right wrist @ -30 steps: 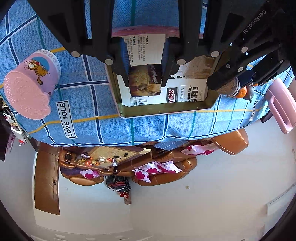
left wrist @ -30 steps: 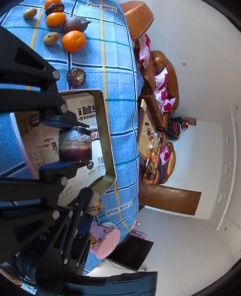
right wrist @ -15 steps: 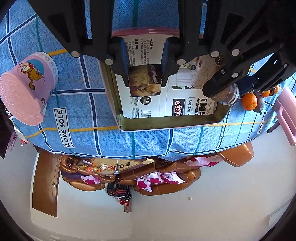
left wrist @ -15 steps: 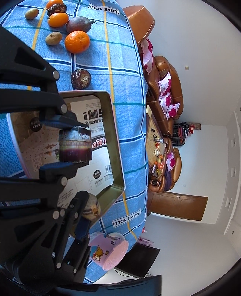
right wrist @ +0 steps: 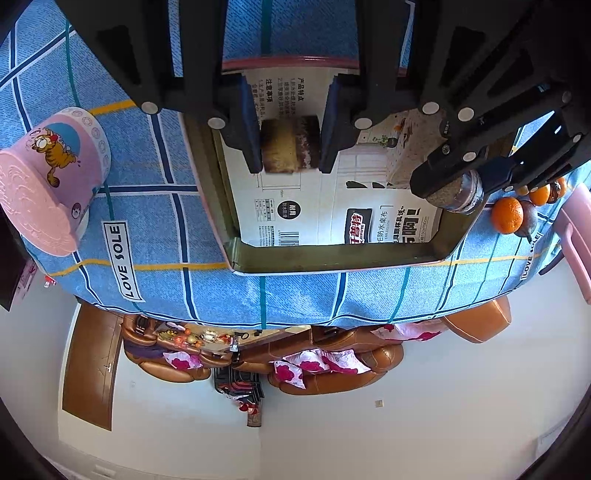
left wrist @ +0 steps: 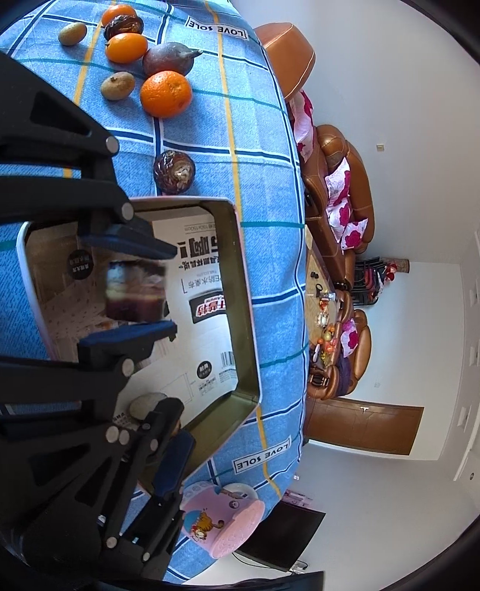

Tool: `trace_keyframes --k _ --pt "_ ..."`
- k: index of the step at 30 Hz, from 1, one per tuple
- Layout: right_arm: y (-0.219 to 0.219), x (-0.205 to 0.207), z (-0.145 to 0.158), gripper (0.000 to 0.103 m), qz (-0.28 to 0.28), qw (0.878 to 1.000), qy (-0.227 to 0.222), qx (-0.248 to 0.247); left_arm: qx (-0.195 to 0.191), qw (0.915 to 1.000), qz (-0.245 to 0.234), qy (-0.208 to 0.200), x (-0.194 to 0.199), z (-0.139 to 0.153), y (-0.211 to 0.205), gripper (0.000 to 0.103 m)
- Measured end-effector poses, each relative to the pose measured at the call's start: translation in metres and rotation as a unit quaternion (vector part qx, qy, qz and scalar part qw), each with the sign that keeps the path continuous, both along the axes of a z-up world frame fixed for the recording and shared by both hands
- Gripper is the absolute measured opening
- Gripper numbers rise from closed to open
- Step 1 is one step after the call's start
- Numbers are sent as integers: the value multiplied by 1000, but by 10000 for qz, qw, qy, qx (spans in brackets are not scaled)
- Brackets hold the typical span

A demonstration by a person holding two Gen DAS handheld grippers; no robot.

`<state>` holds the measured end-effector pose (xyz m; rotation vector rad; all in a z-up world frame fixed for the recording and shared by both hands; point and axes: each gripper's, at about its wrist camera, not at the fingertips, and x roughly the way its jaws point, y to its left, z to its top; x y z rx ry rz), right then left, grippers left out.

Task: Organize fruits
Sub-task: 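Release the slice into the pink tin with the left tool while the right tool drops the cake, then move both open tools back toward the fruits on the bed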

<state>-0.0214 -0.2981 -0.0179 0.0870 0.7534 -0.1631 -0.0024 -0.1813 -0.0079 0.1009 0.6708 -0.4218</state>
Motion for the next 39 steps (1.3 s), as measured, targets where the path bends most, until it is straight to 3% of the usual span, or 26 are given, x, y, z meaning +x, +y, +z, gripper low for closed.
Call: trace_keyframes --k 3,5,9,13,21,28,35,39 --pt "-2 -5 8 38 -243 9995 -151 -160 -1 9996 206 -205 -5 5 7 68" --pt "-7 -11 15 50 -461 9982 -319 -208 -70 9989 286 -370 -9 12 11 76" --pt "-17 -23 25 68 -733 9945 -730 -174 -230 9970 467 -571 -12 22 22 103" --pt "-16 -24 25 73 -844 9937 -716 -156 -230 9964 444 -681 -15 24 27 103" --pt "10 -31 27 73 -887 9910 -751 -668 134 9949 427 -904 -21 20 42 103" --pt "31 -42 28 73 -838 9915 -786 -609 167 9956 457 -806 -22 14 66 103" --pt "52 -41 20 73 -731 9935 -537 -692 154 9973 411 -589 -21 11 84 103" --pt "63 -38 14 73 -491 9973 -374 -403 243 9967 448 -635 -20 10 99 103"
